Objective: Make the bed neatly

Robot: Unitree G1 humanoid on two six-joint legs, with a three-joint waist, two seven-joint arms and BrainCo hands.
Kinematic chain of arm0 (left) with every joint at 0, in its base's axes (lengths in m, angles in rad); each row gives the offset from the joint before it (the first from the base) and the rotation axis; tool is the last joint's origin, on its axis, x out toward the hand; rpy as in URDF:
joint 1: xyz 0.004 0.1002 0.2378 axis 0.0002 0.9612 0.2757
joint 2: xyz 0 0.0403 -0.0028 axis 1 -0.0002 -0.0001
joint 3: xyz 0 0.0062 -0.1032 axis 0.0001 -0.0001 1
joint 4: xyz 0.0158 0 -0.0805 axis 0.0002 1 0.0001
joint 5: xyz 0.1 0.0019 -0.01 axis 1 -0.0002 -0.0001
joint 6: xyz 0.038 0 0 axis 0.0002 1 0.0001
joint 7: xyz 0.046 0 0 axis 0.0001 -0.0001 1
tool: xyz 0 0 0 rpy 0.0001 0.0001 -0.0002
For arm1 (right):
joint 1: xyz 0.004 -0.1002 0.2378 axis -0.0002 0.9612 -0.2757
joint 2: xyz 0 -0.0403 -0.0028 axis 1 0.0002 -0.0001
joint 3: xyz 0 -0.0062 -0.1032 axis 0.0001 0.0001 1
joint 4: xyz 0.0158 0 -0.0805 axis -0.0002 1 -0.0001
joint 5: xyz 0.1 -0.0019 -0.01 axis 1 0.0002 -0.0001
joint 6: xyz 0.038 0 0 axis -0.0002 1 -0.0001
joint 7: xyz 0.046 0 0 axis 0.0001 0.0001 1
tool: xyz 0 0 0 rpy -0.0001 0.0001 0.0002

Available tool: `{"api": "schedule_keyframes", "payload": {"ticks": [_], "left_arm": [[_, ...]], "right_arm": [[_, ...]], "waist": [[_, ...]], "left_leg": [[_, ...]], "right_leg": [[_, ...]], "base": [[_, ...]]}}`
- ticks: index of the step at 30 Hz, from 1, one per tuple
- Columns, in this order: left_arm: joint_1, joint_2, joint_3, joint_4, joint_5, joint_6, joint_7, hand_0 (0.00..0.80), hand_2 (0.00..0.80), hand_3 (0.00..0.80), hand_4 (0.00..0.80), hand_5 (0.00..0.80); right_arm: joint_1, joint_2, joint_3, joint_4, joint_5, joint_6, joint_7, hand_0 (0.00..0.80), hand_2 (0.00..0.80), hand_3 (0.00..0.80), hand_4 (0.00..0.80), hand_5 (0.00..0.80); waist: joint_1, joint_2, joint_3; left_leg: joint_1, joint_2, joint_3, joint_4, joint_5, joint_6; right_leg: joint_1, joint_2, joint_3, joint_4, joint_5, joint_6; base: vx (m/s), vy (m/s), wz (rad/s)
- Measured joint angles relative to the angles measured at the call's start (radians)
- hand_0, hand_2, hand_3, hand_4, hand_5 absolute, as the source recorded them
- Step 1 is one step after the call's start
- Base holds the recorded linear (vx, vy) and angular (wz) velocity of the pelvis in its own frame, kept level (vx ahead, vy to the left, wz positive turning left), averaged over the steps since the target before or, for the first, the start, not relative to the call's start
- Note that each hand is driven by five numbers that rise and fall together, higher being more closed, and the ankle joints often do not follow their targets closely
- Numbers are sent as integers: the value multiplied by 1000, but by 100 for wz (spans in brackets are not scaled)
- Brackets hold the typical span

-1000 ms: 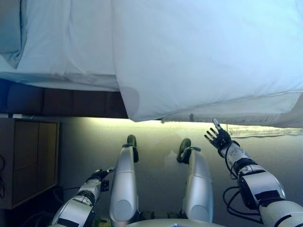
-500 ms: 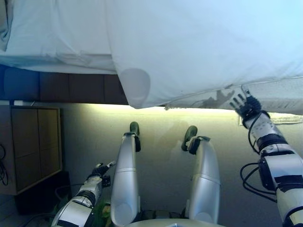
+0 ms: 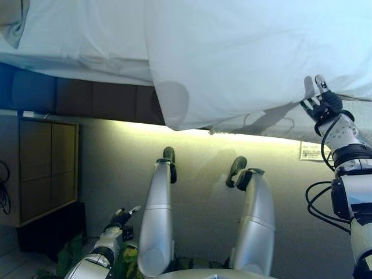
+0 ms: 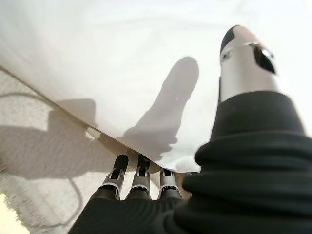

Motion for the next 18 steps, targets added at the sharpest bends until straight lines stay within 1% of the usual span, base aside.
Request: {"api": "schedule_keyframes", "payload": {"ticks": [4,8,9,10,12,14,18], "left_arm": [[19,3,1,-5,0,-2,-2,0,0,0,0,0],[33,7,1,-53,0,0,-4,0,0,0,0,0],[34,7,1,-62,0,-1,-5,0,0,0,0,0],[33,6,1,-65,0,-1,-5,0,0,0,0,0],[35,5,2,-66,0,-1,-8,0,0,0,0,0],[42,6,10,-67,1,-1,-10,0,0,0,0,0],[61,6,26,-67,3,-2,-12,0,0,0,0,0]], "right_arm": [[-28,-8,18,0,-1,2,10,0,0,0,0,0],[-30,-9,19,-4,-18,5,33,0,0,0,0,0],[-30,-9,20,-6,-29,6,45,216,216,216,216,216],[-29,-8,26,-6,-42,7,53,800,800,800,800,800],[-20,-8,38,-11,-59,8,67,800,800,800,800,800],[-18,-8,41,-15,-78,8,101,800,800,800,800,800],[-7,-9,40,-22,-85,8,184,800,800,800,800,800]], "waist": [[1,0,0],[0,0,0],[-1,1,0],[-1,2,2],[0,6,6],[0,7,6],[-1,7,4]], "left_leg": [[-9,-1,-5,0,1,1],[-6,0,-4,-2,2,3],[-2,1,-3,-4,2,4],[10,1,-2,-7,2,3],[53,4,4,-23,2,3],[107,6,10,-48,3,5],[221,14,23,-126,13,18]], "right_leg": [[-8,1,0,0,0,0],[-6,3,0,-1,0,0],[-3,3,0,-3,0,0],[8,3,0,-6,1,-1],[50,3,-1,-20,3,-4],[102,3,-5,-43,2,2],[217,4,-30,-112,8,4]], "base": [[-2,7,1],[9,29,-1],[21,47,-2],[25,44,-3],[42,32,-2],[60,11,-4],[70,-5,3]]}}
